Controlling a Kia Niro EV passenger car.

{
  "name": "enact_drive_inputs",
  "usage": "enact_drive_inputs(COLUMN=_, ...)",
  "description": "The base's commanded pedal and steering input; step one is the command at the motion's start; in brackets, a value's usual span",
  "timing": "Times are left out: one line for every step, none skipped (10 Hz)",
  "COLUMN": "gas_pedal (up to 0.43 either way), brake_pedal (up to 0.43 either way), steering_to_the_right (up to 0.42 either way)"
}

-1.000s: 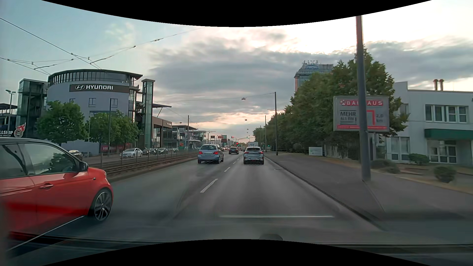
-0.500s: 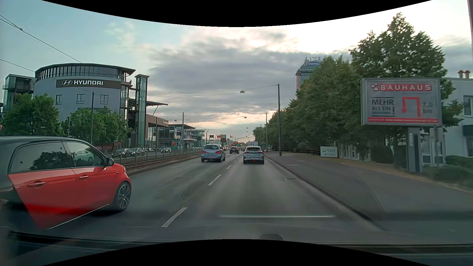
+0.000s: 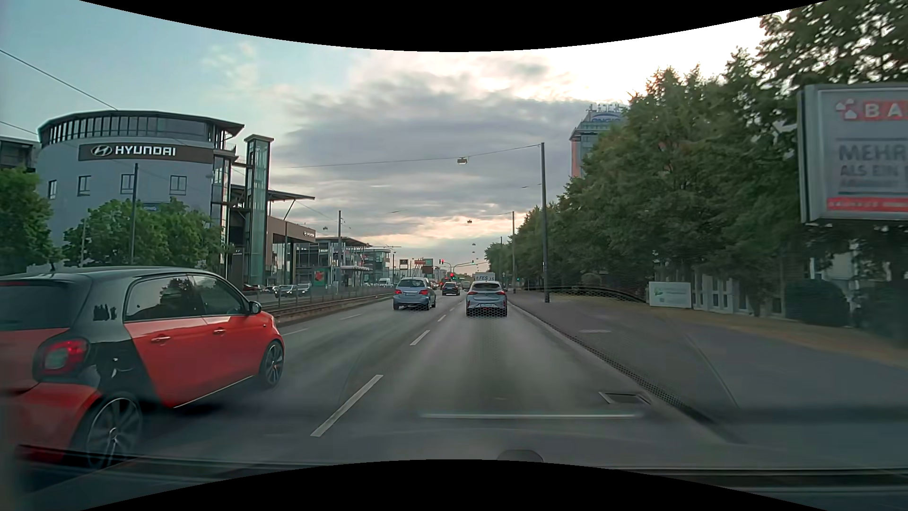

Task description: Follow the waypoints while adhering to traffic rules and regulations

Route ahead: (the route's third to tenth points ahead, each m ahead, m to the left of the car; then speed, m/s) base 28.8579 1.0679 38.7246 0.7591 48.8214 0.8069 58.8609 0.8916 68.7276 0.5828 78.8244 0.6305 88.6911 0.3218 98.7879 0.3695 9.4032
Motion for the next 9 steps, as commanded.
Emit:
enact_drive_inputs(gas_pedal=0.000, brake_pedal=0.000, steering_to_the_right=-0.002)
enact_drive_inputs(gas_pedal=0.000, brake_pedal=0.000, steering_to_the_right=-0.002)
enact_drive_inputs(gas_pedal=0.000, brake_pedal=0.000, steering_to_the_right=-0.002)
enact_drive_inputs(gas_pedal=0.008, brake_pedal=0.000, steering_to_the_right=-0.002)
enact_drive_inputs(gas_pedal=0.008, brake_pedal=0.000, steering_to_the_right=-0.002)
enact_drive_inputs(gas_pedal=0.008, brake_pedal=0.000, steering_to_the_right=-0.002)
enact_drive_inputs(gas_pedal=0.020, brake_pedal=0.000, steering_to_the_right=-0.002)
enact_drive_inputs(gas_pedal=0.028, brake_pedal=0.000, steering_to_the_right=-0.002)
enact_drive_inputs(gas_pedal=0.028, brake_pedal=0.000, steering_to_the_right=-0.003)
